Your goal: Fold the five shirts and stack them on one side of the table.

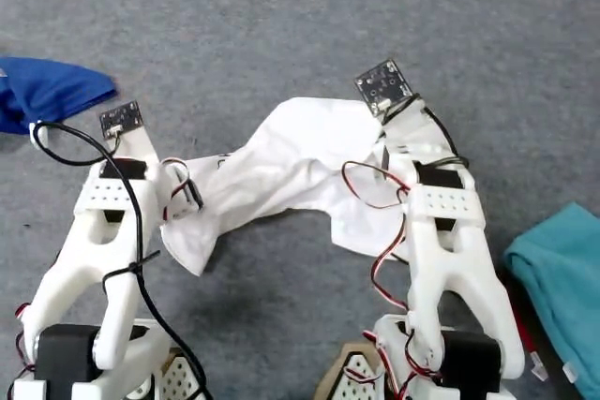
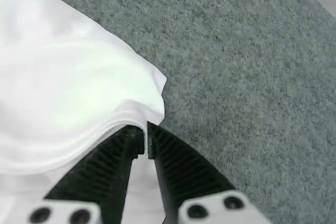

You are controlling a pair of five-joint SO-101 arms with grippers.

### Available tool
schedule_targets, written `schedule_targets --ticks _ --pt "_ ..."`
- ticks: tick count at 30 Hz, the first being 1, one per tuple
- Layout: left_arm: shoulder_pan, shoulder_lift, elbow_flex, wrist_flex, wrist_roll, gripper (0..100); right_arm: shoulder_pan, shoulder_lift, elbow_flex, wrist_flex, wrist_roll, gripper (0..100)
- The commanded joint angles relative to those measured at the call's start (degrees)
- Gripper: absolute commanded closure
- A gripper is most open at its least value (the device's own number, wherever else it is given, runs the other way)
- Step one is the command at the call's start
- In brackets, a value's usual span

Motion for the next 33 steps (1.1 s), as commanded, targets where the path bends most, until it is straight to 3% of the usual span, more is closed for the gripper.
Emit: schedule_targets --ticks 1,10,19,33 --pt "0.6 -0.2 0.1 -1.1 0.5 81 0.7 0.0 -2.2 -1.1 -0.2 99.4" --pt "0.3 -0.2 2.2 -3.4 0.3 81 0.7 0.0 -2.2 -1.1 -0.3 99.4" --pt "-7.0 -0.3 -1.0 4.6 -4.5 81 0.7 0.0 -2.2 -1.1 -0.1 99.4" --pt "-1.5 -0.2 6.2 -6.6 -2.2 81 0.7 0.0 -2.2 -1.1 -0.2 99.4"
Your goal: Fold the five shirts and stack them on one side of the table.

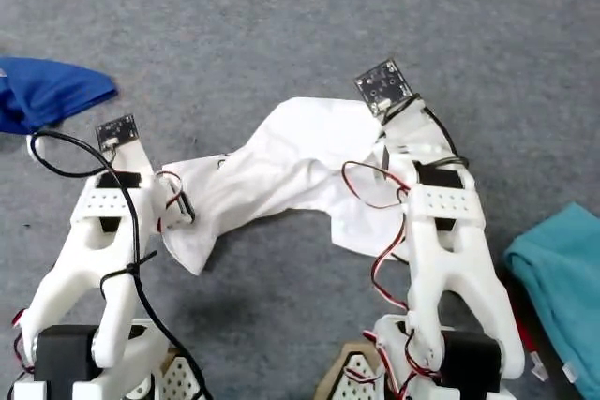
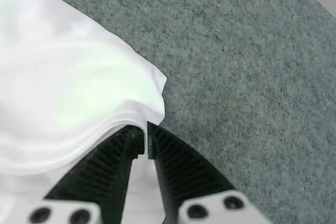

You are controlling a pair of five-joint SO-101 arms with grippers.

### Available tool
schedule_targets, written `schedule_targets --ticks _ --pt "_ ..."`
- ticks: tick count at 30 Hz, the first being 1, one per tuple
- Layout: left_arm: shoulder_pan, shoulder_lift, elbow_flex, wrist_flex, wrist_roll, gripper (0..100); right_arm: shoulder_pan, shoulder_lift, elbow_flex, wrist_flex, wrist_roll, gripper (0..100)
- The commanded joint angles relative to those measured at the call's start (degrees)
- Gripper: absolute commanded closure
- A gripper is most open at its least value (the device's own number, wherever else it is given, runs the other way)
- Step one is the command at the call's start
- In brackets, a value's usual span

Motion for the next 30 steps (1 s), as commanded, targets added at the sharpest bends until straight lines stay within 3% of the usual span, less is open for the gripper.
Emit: schedule_targets --ticks 1,6,15,25,30 --pt "0.8 -0.2 0.1 -1.7 0.7 82 0.7 0.0 -2.2 -1.1 -0.2 99.4" --pt "0.8 -0.2 -0.2 -1.8 0.3 88 0.7 0.0 -2.2 -1.1 -0.3 99.4" --pt "0.9 -0.2 -0.4 -1.8 0.5 89 0.7 0.0 -2.2 -1.1 -0.4 99.4" --pt "4.7 -0.2 -1.4 -2.8 -0.6 98 0.7 0.0 -2.2 -1.1 -0.4 99.4" --pt "5.1 -0.2 -4.3 -2.4 -0.3 98 0.7 0.0 -2.2 -1.1 -0.4 99.4"
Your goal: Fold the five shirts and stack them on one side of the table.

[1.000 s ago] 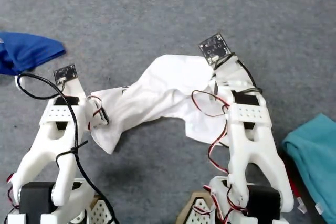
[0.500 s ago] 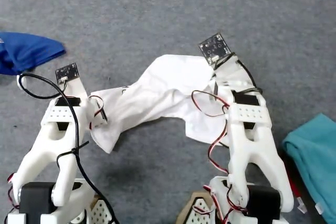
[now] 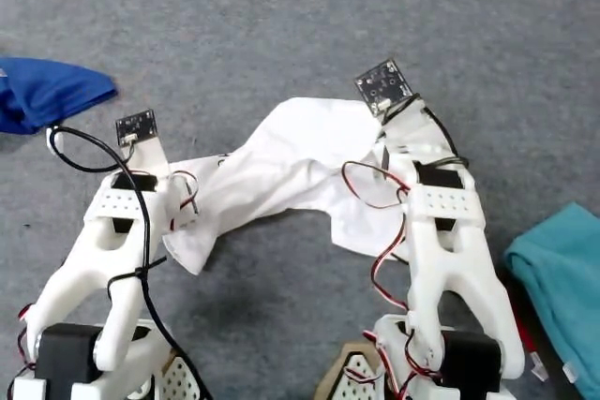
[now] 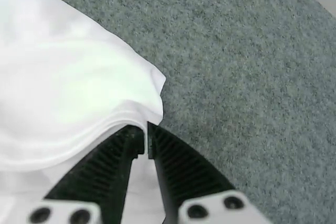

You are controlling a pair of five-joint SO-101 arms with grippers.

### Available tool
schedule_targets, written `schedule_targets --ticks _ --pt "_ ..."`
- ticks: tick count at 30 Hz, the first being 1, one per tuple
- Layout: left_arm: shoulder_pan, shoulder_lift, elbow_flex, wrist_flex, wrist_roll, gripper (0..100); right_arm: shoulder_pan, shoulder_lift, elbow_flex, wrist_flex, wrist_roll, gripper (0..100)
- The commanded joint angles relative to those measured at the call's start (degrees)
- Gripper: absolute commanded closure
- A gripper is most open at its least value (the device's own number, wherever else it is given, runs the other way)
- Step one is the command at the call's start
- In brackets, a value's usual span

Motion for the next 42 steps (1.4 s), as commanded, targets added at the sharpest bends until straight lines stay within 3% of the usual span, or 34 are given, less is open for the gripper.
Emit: schedule_targets --ticks 1,6,13,18,26,33,42 --pt "0.5 -0.2 -4.7 0.0 -0.1 98 0.7 -0.2 -2.3 -0.9 -0.4 99.4" --pt "0.4 -0.4 -13.9 6.0 -0.4 98 1.2 -2.7 -6.4 3.2 -0.4 99.4" --pt "0.2 -0.8 -36.4 20.4 -2.8 98 1.2 -13.2 -21.9 19.2 -4.5 99.4" --pt "-4.0 -0.8 -53.6 28.2 -2.8 98 1.7 -20.4 -37.1 30.7 -4.0 99.4" --pt "-11.6 -0.8 -79.6 39.7 -2.9 98 9.5 -24.6 -64.0 41.5 -5.5 99.4" --pt "-12.0 -0.8 -100.3 49.1 -2.9 98 14.0 -25.0 -83.5 40.4 -2.7 99.4" --pt "-12.3 -4.8 -115.8 50.5 -3.3 98 18.2 -25.1 -91.4 28.4 3.0 99.4"
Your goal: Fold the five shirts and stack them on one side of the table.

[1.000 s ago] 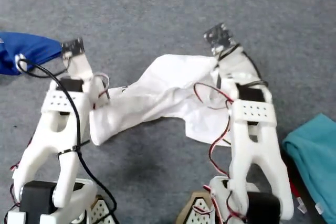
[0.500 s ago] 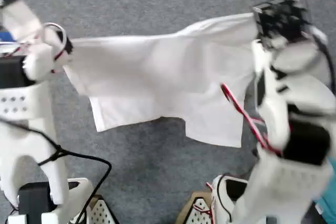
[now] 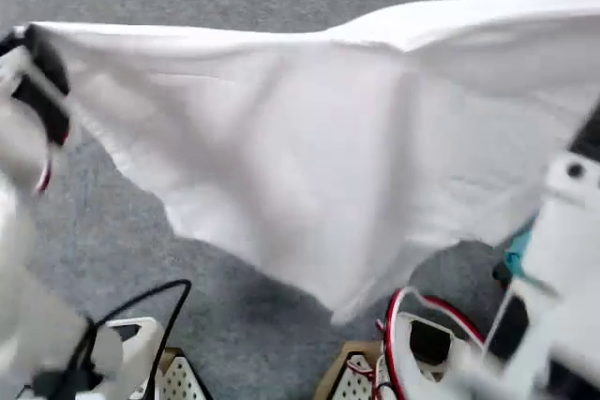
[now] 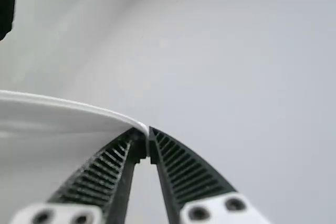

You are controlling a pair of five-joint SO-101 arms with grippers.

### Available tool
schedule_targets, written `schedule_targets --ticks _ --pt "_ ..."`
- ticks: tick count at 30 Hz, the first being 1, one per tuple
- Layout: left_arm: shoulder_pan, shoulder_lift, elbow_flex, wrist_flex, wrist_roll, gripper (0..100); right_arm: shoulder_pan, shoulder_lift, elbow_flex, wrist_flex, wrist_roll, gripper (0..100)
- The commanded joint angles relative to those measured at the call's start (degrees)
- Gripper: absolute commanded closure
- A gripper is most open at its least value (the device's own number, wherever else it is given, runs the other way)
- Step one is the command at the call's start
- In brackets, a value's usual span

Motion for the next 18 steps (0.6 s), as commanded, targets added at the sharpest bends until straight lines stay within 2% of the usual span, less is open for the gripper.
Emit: schedule_targets --ticks 1,8,11,14,18 --pt "-0.9 -3.0 -3.4 0.5 -1.8 98 1.5 0.0 -3.3 -4.6 2.4 99.4" --pt "-1.2 -9.5 -3.5 0.5 -2.7 98 0.8 -0.2 -6.6 -7.1 2.3 99.4" --pt "-1.1 -12.7 -3.0 0.5 -2.5 98 -3.8 -0.1 -8.6 -6.6 2.7 99.4" --pt "-0.9 -15.2 1.3 0.5 -2.5 98 -6.9 0.0 -6.3 -5.2 2.7 99.4" --pt "-0.9 -16.0 12.6 0.4 -1.5 98 -7.6 -0.1 1.9 -4.9 2.7 99.4"
